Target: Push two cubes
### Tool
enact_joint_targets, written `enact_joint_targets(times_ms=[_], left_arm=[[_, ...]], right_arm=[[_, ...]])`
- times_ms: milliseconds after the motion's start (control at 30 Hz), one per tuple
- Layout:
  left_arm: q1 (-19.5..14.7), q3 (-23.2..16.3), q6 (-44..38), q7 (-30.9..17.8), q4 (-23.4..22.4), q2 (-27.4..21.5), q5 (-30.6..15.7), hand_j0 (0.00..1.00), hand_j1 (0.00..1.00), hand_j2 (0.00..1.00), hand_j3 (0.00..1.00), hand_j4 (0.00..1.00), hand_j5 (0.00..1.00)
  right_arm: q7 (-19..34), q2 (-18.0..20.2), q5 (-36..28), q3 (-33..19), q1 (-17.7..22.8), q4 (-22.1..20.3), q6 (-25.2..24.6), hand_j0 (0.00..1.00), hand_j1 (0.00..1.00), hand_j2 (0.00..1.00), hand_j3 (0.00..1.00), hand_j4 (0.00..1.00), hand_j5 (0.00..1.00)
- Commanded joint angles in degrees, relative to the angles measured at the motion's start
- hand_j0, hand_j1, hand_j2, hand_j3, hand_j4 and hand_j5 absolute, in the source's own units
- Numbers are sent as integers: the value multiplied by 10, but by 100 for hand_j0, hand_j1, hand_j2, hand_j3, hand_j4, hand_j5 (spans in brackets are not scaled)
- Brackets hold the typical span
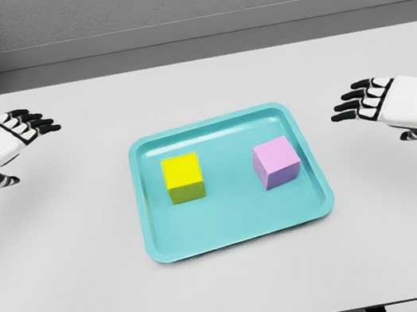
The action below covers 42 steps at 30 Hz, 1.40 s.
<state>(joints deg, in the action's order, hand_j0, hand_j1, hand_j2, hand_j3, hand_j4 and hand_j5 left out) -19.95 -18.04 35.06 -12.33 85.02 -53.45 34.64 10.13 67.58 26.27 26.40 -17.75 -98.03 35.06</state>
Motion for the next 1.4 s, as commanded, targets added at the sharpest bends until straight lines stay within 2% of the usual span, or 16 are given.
enact_joint_targets(times_ms=[0, 167, 200, 233, 267, 300, 367, 433, 500, 567, 600, 767, 1000, 1100, 1233, 1367], left_arm=[[0, 0, -1, 0, 10, -1, 6, 100, 100, 100, 100, 100, 100], [1, -1, -1, -1, 33, 2, 27, 100, 100, 100, 100, 100, 100], [1, -1, -1, -1, 34, 2, 32, 100, 100, 100, 100, 100, 100], [1, -1, -1, -1, 41, 4, 46, 100, 100, 100, 100, 100, 100], [0, -8, -1, -1, 45, 4, 53, 100, 100, 100, 100, 100, 100], [-3, -17, -1, -10, 46, 6, 54, 100, 100, 100, 100, 100, 100], [-16, -41, -1, -26, 46, 9, 55, 100, 100, 100, 100, 100, 100], [-39, -67, -1, -38, 45, 9, 59, 96, 96, 96, 96, 96, 96], [-39, -67, -1, -40, 45, 9, 59, 79, 79, 79, 79, 79, 79], [-39, -69, -1, -45, 45, 9, 58, 76, 76, 76, 76, 76, 76], [-41, -84, -1, -46, 46, 9, 58, 76, 76, 76, 76, 76, 76], [-41, -103, -1, -46, 65, 9, 57, 76, 76, 76, 76, 76, 76], [-44, -104, -1, -46, 73, 11, 56, 76, 76, 76, 76, 76, 76], [-61, -127, -1, -53, 72, 29, 59, 76, 76, 76, 76, 76, 76], [-61, -133, -1, -58, 83, 31, 57, 75, 75, 75, 75, 75, 75], [-56, -137, -1, -58, 99, 25, 53, 76, 76, 76, 76, 76, 76]], right_arm=[[0, 0, -1, 2, 0, 3, -1, 100, 100, 100, 100, 100, 100], [-7, -3, -31, 1, -2, 4, -1, 100, 100, 100, 100, 100, 100], [0, -5, -29, -1, -32, 6, -1, 100, 100, 100, 100, 100, 100], [19, -6, -16, 1, -60, 35, -1, 100, 100, 100, 100, 100, 100], [81, -13, -3, 1, -76, 57, -1, 100, 100, 100, 100, 100, 100], [148, -52, 15, 1, -98, 82, -1, 100, 100, 100, 100, 100, 100], [229, -104, 72, 1, -147, 120, -1, 100, 100, 100, 100, 100, 100], [234, -141, 156, 1, -152, 122, -1, 100, 100, 100, 100, 100, 100], [236, -163, 197, 13, -152, 121, -1, 88, 88, 88, 88, 88, 88], [249, -166, 205, 44, -153, 118, -1, 75, 75, 75, 75, 75, 75], [249, -176, 206, 52, -153, 121, -1, 44, 44, 44, 44, 44, 44], [249, -184, 204, 52, -157, 131, -1, 59, 59, 59, 59, 59, 59], [249, -187, 204, 56, -159, 125, -1, 62, 62, 62, 62, 62, 62], [249, -184, 199, 56, -156, 101, -1, 63, 63, 63, 63, 63, 63], [246, -178, 195, 43, -152, 100, -1, 63, 63, 63, 63, 63, 63], [181, -166, 187, 39, -138, 99, -1, 63, 63, 63, 63, 63, 63]])
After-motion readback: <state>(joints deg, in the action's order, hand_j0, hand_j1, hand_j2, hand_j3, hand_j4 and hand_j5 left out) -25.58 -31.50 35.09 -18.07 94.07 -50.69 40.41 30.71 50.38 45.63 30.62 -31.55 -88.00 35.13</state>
